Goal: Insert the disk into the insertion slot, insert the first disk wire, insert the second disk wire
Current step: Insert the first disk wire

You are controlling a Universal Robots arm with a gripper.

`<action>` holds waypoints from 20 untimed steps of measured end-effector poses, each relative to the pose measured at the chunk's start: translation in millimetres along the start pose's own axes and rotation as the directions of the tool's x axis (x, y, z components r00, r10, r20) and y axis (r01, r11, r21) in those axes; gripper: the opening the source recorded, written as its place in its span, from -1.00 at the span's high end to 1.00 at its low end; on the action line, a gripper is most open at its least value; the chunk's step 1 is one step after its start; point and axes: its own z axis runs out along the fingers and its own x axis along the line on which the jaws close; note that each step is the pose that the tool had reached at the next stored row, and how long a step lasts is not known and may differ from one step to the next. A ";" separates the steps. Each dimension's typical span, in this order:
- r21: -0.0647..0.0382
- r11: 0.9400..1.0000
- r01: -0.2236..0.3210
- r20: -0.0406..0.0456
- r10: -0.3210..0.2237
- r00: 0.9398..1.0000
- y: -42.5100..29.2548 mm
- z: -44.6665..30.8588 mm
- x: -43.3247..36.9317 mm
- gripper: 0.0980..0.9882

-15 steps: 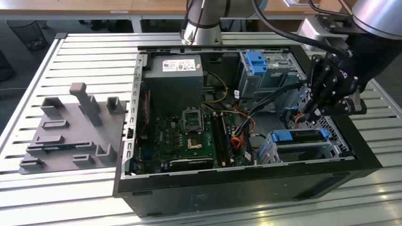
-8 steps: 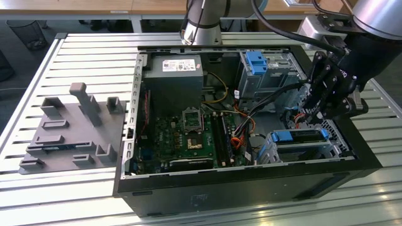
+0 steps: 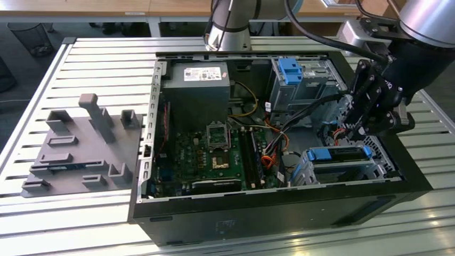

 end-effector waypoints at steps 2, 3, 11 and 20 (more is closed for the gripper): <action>0.003 1.000 -0.009 -0.001 0.009 1.000 0.0 1.0 -0.9 0.32; 0.004 1.000 -0.014 -0.002 0.014 1.000 0.0 1.5 -1.3 0.32; 0.018 0.999 -0.034 -0.017 0.034 0.999 0.5 4.4 -4.7 0.66; 0.020 0.999 0.028 -0.024 -0.027 0.999 -0.2 4.3 -4.9 0.70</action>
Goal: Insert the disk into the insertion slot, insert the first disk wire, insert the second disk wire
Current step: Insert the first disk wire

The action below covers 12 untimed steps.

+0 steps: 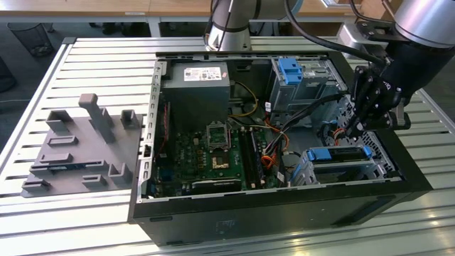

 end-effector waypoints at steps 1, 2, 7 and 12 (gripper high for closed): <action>0.000 1.000 0.004 0.000 -0.004 1.000 -0.4 0.0 -0.1 0.84; 0.000 1.000 0.006 0.000 -0.006 1.000 -0.5 0.0 -0.1 0.84; 0.002 0.997 0.073 -0.001 -0.073 0.997 -1.1 0.0 -0.1 0.84; 0.004 0.990 0.140 -0.001 -0.140 0.990 -1.1 0.6 0.7 0.84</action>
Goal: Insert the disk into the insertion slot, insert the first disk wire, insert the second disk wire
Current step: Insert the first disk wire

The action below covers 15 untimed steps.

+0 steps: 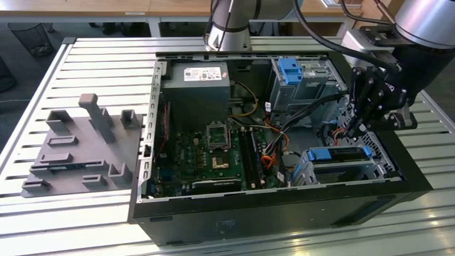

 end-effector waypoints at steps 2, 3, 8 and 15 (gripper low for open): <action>0.002 1.000 0.010 0.000 -0.010 1.000 0.2 0.1 1.6 0.84; 0.002 1.000 0.013 0.000 -0.013 1.000 0.3 0.4 2.6 0.84; 0.002 1.000 0.020 0.000 -0.020 1.000 0.6 3.6 7.7 0.84; 0.002 1.000 0.020 0.000 -0.020 1.000 0.9 6.7 12.3 0.84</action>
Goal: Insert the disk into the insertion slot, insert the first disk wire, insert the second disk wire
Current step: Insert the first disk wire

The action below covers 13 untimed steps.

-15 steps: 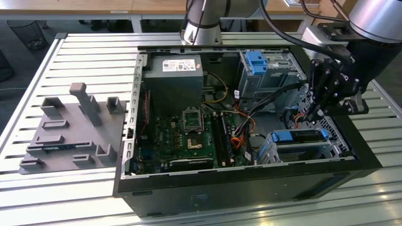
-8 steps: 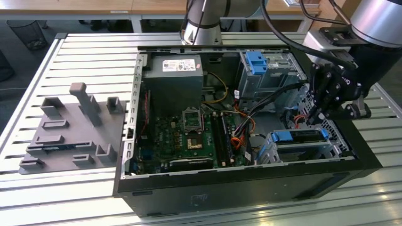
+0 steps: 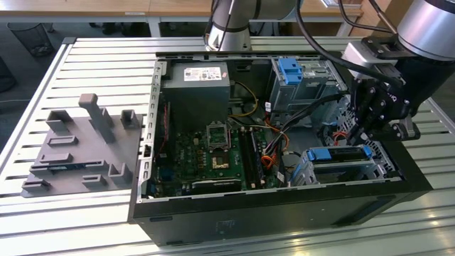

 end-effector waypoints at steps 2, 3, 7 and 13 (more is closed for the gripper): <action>0.000 1.000 0.000 0.000 0.000 1.000 0.0 0.8 0.3 0.84; 0.000 1.000 0.000 0.000 0.000 1.000 0.0 1.3 0.7 0.84; 0.005 1.000 0.000 0.001 0.000 1.000 0.1 3.5 3.1 0.84; 0.009 1.000 0.000 0.000 0.000 1.000 1.3 6.2 4.4 0.84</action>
